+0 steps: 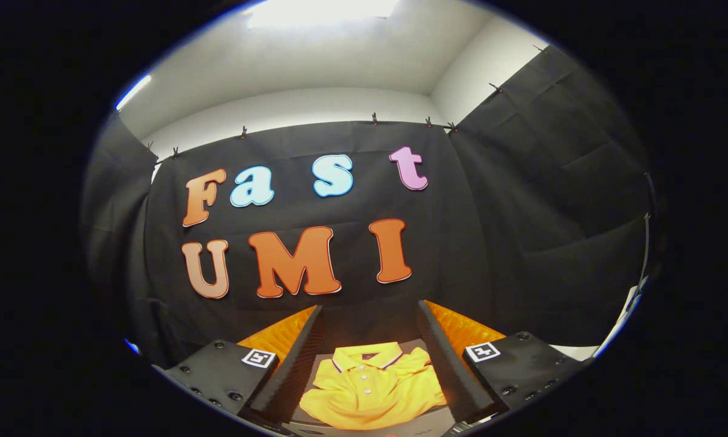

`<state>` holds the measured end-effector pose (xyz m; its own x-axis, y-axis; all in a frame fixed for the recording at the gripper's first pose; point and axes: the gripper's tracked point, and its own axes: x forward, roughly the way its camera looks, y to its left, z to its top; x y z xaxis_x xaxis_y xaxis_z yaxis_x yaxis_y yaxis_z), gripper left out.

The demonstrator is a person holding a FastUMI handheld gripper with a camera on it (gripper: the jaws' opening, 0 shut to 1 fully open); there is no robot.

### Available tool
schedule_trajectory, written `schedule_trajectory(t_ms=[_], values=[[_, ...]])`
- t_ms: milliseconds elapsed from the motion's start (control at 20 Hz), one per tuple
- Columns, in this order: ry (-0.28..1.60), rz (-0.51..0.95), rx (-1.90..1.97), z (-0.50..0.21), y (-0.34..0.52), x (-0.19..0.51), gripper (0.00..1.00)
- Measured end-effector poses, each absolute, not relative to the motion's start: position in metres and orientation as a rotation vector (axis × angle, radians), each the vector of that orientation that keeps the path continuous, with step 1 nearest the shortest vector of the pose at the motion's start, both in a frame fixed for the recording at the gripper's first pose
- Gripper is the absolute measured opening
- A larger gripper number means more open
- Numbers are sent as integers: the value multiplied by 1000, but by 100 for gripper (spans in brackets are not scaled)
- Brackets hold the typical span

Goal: Put the clothes into the washing machine and then close the washing machine lid.

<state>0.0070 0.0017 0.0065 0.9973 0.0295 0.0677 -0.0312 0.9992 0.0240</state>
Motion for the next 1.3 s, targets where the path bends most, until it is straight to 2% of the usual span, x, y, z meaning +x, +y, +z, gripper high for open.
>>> schedule_trajectory(t_ms=[500,950,1300], values=[[-11,25,-74,5,8,35,98],[301,77,-80,-85,27,107,98],[560,57,-104,-179,21,154,98]])
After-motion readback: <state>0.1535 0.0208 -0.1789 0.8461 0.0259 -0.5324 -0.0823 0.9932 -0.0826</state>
